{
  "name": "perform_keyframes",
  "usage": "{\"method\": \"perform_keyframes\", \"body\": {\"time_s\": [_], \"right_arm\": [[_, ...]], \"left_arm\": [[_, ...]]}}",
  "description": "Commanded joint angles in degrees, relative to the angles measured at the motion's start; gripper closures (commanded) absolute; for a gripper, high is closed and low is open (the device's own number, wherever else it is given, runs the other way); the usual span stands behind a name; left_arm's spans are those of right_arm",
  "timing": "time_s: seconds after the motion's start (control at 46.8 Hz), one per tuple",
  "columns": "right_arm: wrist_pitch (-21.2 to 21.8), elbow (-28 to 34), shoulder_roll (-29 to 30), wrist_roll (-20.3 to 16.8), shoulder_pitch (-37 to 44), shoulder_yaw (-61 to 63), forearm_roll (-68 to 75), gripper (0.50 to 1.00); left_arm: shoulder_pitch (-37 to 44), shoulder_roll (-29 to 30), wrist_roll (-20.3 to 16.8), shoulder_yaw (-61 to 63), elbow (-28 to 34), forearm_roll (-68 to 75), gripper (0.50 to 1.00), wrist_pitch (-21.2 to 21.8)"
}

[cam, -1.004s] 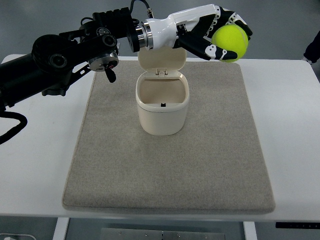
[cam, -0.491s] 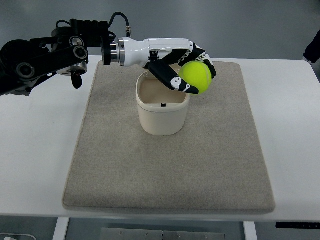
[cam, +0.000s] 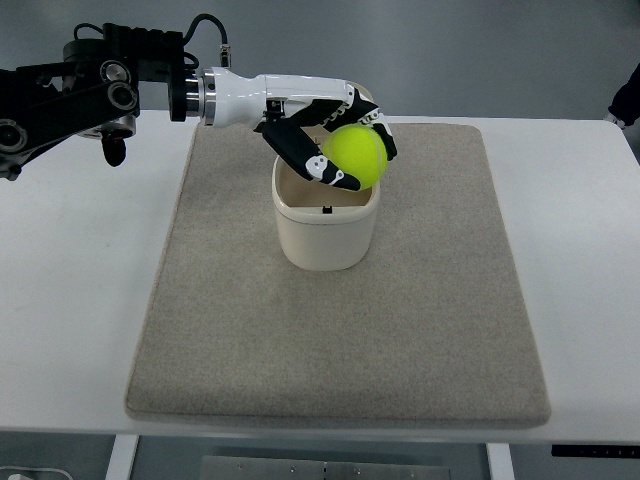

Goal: Put tennis ball into box with left hand
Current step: 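Lower the held ball into the open cream bin with the left hand, then open the left hand fingers to release the ball inside the bin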

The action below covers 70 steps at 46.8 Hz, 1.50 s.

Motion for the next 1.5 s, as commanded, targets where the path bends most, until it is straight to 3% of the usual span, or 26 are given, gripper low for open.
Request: {"method": "perform_keyframes", "body": {"time_s": [0.0,1.474], "right_arm": [[0.0,0.0,0.0,0.0,0.0,0.0,0.0,0.562],[0.0,0.0,0.0,0.0,0.0,0.0,0.0,0.562]], "left_arm": [[0.5,0.3,0.0,0.0,0.2,1.7,1.0,0.1],[2.9,0.0,0.0,1.3,4.1,3.6,1.0,3.7]]}}
